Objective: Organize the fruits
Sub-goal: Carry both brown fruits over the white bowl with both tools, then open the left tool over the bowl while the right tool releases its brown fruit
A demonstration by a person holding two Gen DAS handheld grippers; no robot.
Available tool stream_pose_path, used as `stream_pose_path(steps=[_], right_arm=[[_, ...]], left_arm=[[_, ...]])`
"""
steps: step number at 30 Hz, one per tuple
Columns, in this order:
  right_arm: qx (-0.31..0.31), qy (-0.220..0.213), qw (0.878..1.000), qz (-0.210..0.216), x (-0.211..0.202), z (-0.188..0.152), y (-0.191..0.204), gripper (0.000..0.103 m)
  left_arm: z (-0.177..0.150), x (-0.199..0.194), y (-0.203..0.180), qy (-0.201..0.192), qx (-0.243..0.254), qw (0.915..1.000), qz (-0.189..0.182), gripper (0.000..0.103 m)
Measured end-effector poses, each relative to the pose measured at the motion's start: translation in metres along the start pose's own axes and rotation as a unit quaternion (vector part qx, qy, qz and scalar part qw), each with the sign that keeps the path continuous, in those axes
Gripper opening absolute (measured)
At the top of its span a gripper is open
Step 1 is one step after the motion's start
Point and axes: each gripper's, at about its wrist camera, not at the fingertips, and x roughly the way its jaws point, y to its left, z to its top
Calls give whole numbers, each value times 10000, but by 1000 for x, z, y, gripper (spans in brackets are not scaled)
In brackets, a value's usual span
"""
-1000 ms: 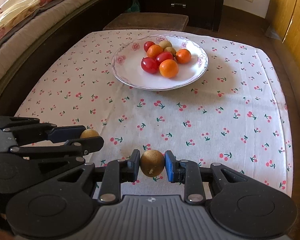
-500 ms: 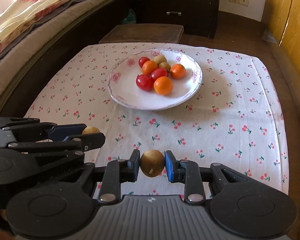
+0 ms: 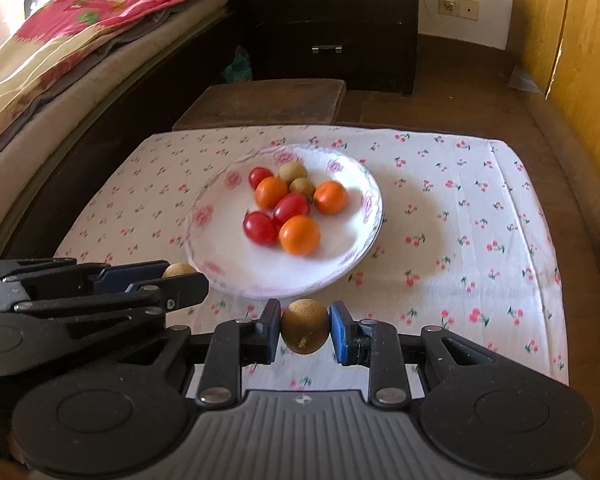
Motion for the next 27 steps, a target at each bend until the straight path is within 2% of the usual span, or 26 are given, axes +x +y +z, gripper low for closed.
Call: stream_pose_path(steps=[8,27], right_arm=[[89,-13,9999,-51,21,19,-8,29],[18,34,9999,-163,48,32,-9,29]], left_arm=[[17,22,4,23,-121,9999,60,31],[24,48,12,158,-241,9993,246,31]])
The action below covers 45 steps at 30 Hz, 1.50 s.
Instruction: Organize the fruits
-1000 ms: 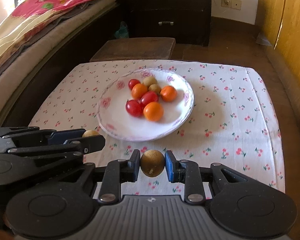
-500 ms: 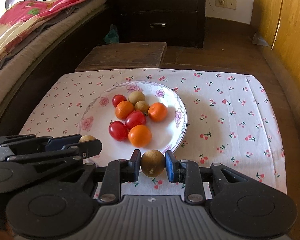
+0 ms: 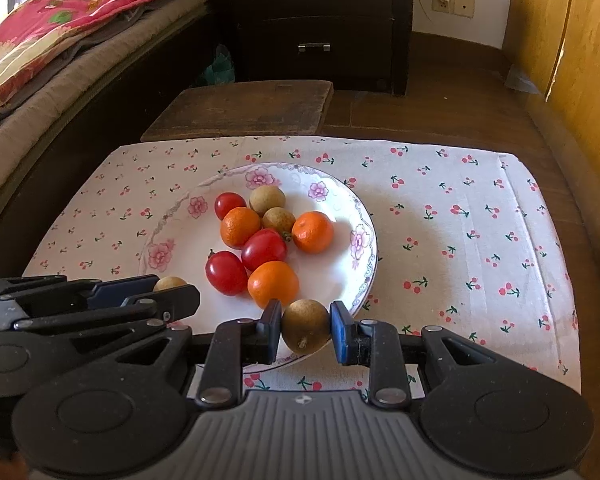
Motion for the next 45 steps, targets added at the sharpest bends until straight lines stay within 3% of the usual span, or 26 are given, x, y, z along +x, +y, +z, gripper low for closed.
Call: stream_pose_path(steps=[13,27,33,45], right_arm=[[-21,-36,10000,-50,4,1,2,30],[83,-163,9998,-41,-2,4,0,30],[132,-208,9997,-47,-7,4,-1,30],[270,-301,9991,-104,-37,-13,-4,30]], left_arm=[[0,5,3,14,-68,10000,38,32],[1,1,4,-43,-125,9999,75,40],[1,-3,5,-92,-131,9998,94,46],[-17,-28,7,-225,-61,9993,293,67]])
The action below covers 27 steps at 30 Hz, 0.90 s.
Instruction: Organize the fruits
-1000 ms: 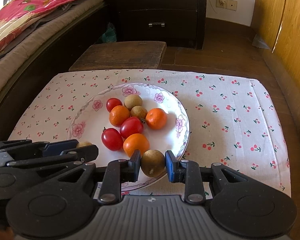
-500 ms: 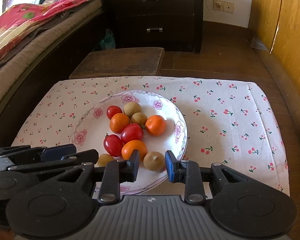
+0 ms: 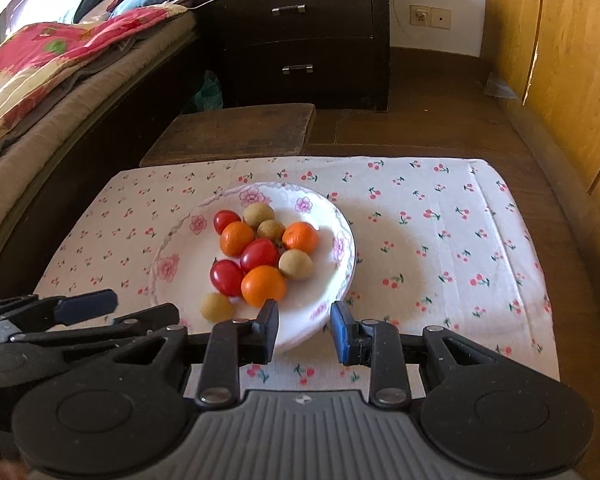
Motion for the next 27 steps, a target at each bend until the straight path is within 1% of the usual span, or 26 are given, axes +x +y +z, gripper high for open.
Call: stream_pose_path(steps=[4,7,10,14,18,22,23,25,27], right_arm=[[-18,1,10000,19,-12,-9,1,31],[-68,-31,10000,-6,-22,-17,3,31],[-29,-71,10000,22,-32,-25,2,31],[7,-105,9999,68,-46,-38,3,31],[-102,-121,9998,83,-57,-51,11,31],[-119,-170,9997,116,-69,-62,16,31],[-105,-176,9997,143,-72,-65,17,31],[-106,-207,9996,168,-77,-70,19,32],[-107,-218,9995,177,-81,-75,20,35]], left_arm=[[-8,-13,1,-57,6,10000,40,75],[-16,-23,1,-96,28,9999,66,77],[-23,-30,2,-127,67,9998,129,84],[-34,-38,4,-142,100,9996,240,85],[-47,-48,7,-173,157,9992,331,86],[-57,-57,9,-187,107,9989,426,87],[-59,-60,10,-222,81,9989,415,88],[-62,-65,11,-286,58,9987,421,94],[-66,-72,10,-381,51,9980,510,97]])
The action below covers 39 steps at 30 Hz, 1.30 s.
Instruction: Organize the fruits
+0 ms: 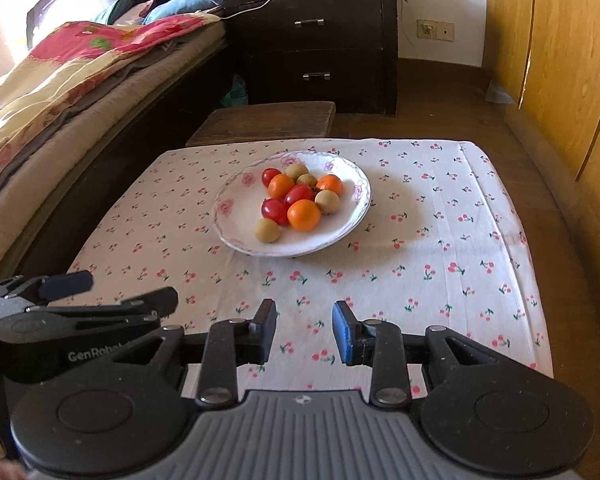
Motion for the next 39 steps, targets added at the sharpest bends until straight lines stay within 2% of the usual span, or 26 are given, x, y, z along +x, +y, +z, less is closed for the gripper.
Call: stream_pose_path(steps=[4,9,13,22,25,28,39], right_arm=[[19,-13,10000,22,-7,-9,0,35],[64,-52,10000,31,-18,-21,2,35],[96,-44,9999,43,-25,-33,3,35],[208,-59,9998,49,-40,-52,3,35],[194,-8,9998,51,-42,-59,4,35],[165,73,9998,33,-42,-67,6,35],[56,143,9999,52,-49,-84,16,35]], left_arm=[[-6,-12,0,-147,52,9998,143,103],[-17,-23,5,-180,-18,9998,122,103],[-25,-28,8,-130,-26,9995,273,103],[-44,-43,-2,-2,430,9973,602,103],[-51,-47,-5,58,496,9976,486,103],[-56,-49,0,146,299,9990,294,103],[-65,-61,0,204,172,9995,157,103]])
